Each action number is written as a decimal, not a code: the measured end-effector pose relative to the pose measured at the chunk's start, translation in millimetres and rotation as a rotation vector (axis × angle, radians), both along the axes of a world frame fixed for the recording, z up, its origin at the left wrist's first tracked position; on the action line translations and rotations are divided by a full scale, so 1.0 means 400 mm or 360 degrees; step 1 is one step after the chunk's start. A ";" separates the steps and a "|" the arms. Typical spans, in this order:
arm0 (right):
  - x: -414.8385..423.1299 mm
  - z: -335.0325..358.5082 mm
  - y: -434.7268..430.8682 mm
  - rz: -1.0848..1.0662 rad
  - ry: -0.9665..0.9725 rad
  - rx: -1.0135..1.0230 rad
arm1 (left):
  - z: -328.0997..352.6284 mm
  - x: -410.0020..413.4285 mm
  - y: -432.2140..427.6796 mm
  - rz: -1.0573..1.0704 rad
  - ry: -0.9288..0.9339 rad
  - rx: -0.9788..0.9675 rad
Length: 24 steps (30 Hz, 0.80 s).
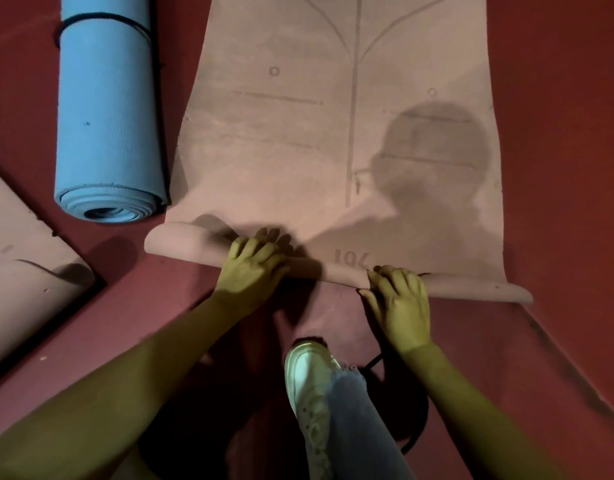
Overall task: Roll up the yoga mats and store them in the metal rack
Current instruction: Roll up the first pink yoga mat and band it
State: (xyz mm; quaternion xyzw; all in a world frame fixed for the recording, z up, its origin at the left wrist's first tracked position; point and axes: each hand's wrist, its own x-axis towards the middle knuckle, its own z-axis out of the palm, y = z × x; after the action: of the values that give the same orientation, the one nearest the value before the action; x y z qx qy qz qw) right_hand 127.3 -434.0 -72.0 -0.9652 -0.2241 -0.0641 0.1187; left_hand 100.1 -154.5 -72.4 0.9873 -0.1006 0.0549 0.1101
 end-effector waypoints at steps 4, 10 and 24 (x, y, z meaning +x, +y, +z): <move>0.000 -0.002 0.003 -0.0051 0.0053 0.0008 | -0.008 -0.026 -0.002 0.0013 -0.0080 0.0123; -0.013 0.009 0.041 -0.0336 0.0046 -0.0108 | -0.017 -0.031 -0.033 0.0135 -0.0192 0.0147; 0.109 0.002 -0.004 -0.0136 0.0476 0.0355 | -0.028 0.044 0.027 0.0051 -0.0117 -0.0019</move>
State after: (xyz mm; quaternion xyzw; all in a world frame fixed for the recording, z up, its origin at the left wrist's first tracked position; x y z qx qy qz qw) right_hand 170.7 -435.7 -71.3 -0.9535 -0.1542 0.0506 0.2541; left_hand 117.5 -143.9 -83.8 0.9854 -0.0884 0.0936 0.1112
